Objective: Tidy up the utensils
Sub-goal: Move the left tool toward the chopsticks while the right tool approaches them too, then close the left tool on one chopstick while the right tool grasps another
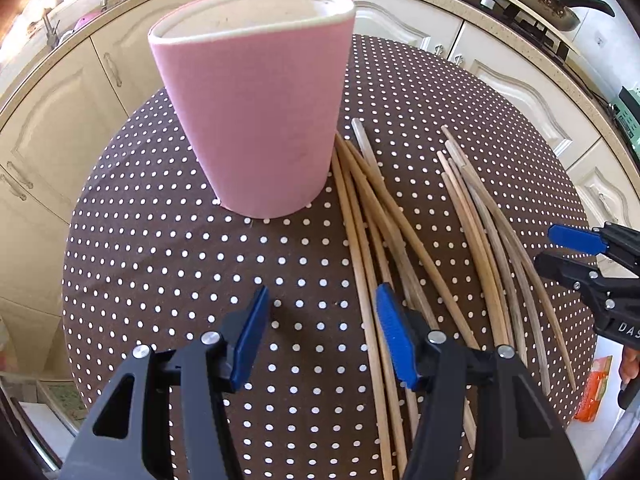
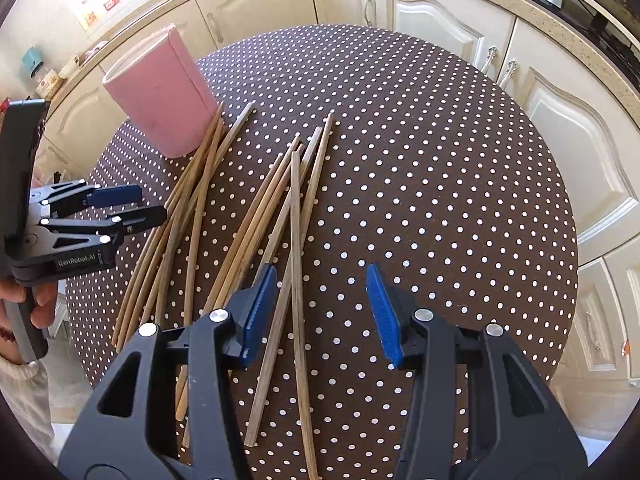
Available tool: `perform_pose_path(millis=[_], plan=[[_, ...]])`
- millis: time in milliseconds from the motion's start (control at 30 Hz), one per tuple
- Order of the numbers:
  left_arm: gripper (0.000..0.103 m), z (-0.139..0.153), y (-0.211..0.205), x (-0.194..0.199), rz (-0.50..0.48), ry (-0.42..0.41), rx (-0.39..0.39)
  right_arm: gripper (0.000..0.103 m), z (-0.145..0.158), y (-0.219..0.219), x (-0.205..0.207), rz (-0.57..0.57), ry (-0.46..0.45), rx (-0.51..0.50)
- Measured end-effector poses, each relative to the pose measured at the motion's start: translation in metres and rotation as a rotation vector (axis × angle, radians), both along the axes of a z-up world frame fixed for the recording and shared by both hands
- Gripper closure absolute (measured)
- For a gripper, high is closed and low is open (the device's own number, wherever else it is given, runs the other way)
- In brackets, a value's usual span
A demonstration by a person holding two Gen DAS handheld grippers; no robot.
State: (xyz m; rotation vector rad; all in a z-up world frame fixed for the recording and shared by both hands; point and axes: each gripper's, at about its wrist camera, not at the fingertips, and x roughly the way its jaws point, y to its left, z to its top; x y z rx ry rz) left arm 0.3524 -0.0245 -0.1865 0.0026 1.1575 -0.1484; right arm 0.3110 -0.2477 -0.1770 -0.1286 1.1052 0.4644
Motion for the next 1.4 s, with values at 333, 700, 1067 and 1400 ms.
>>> perform_pose_path(millis=[333,700,1067,1400], plan=[[0.049,0.001,0.035,-0.012,0.004,0.009,0.0,0.056,-0.011,-0.004,0.008,0.008,0.026,-0.008],[0.072,0.001,0.015,-0.004,-0.003,-0.005,0.085,0.059,-0.016,-0.002,0.022,0.011,0.058,-0.036],[0.097,0.001,-0.001,0.001,-0.037,0.007,0.094,0.086,-0.02,0.019,0.042,0.048,0.087,-0.208],[0.098,0.003,0.02,-0.027,-0.035,-0.079,-0.085,0.097,-0.009,0.02,0.013,0.019,0.041,-0.142]])
